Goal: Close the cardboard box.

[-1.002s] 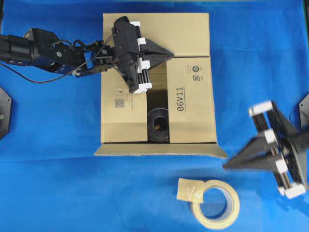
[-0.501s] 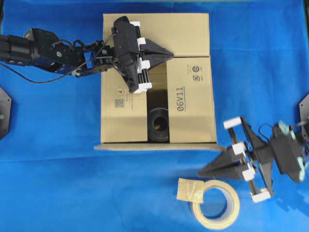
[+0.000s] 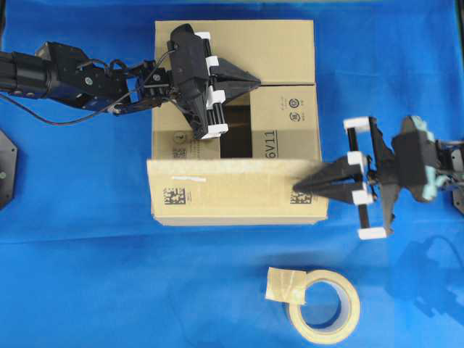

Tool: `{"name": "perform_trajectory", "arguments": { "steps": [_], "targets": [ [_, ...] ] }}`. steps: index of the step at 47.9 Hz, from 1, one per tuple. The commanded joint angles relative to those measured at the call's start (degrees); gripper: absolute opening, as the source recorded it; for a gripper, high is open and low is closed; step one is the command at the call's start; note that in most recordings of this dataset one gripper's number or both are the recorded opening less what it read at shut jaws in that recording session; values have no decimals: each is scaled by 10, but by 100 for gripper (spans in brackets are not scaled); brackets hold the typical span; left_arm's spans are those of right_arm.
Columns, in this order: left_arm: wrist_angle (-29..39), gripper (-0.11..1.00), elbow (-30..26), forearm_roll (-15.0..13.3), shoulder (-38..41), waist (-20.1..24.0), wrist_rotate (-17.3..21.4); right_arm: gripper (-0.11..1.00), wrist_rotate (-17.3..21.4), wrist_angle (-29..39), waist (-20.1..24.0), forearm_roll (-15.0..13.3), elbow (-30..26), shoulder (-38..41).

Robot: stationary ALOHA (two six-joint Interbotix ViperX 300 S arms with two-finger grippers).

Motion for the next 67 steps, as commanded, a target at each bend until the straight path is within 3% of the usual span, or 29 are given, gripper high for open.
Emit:
{"name": "perform_trajectory", "arguments": {
  "steps": [1,29,48,54,67],
  "targets": [
    [-1,0,-2,-2,-8,4,-1,0,1,1,-12,6,-5,10],
    [3,0,-8,-2,-23,4,4,0,3,2,-28,26,-11,79],
    [113,0,-41,-3,-114,4,4,0,3,0,-29,32,-17,99],
    [148,0,-55,-3,-156,23,4,0,3,0,-29,32,-17,99],
    [274,0,-110,-4,-158,139,-8,0,3,-4,-33,32,-17,99]
  ]
}}
